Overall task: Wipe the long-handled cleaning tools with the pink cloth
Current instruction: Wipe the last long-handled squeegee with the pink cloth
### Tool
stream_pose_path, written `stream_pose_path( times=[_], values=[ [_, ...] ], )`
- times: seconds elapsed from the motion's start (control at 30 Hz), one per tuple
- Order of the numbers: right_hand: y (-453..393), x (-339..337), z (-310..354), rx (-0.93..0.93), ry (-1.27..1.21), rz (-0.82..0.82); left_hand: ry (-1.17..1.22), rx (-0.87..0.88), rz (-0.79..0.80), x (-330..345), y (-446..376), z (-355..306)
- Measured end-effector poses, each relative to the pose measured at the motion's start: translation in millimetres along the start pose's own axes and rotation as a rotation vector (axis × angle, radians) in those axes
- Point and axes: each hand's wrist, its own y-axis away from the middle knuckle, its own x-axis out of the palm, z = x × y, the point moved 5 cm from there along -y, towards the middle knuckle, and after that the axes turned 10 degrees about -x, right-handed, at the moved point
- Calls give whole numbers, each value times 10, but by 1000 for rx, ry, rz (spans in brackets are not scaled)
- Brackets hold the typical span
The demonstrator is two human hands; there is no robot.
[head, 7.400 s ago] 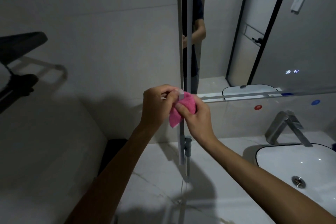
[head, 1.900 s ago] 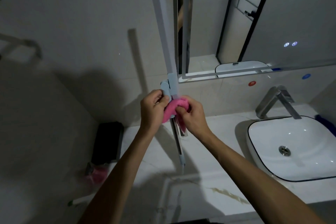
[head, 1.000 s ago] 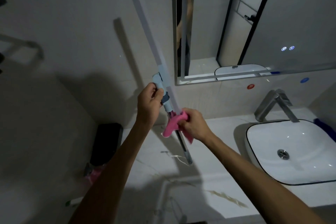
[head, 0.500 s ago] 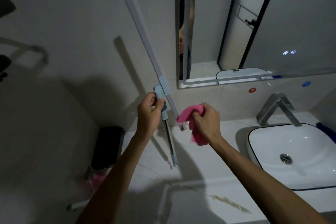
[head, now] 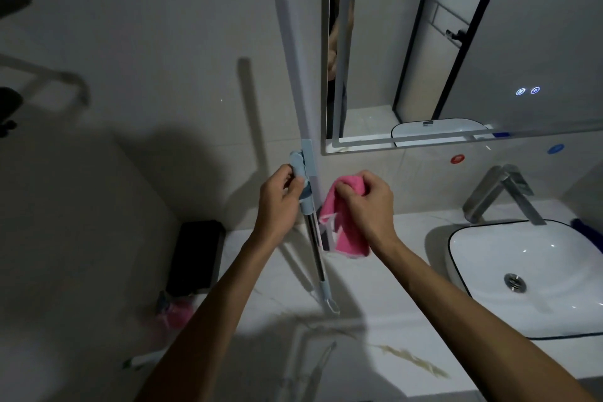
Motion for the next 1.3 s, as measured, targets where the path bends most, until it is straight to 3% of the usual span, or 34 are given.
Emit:
stream_pose_path(
  times=[0.1, 0.3, 0.53, 0.73, 0.9, 1.03, 1.17, 1.3],
  values=[
    [-9, -52, -24, -100, 292, -52, 6, -8, 1, 7, 8, 36],
    [-32, -43, -117, -26, 462, -7, -58, 10, -5, 13, 39, 8],
    [-122, -107, -253, 199, 98, -129, -99, 20, -30, -38, 34, 33],
    [28, 202, 162, 97, -340, 212, -22, -4, -16, 12, 66, -51],
    [31, 219, 170, -107, -147, 313, -7, 12, -75, -84, 66, -26],
    [71, 330, 216, -108, -252, 407, 19, -1, -37, -45, 83, -15],
    [15, 348, 222, -178, -168, 308, -34, 29, -62, -71, 60, -44],
    [53, 389, 49, -183, -57, 365, -26, 101, -93, -171, 25, -153]
  ],
)
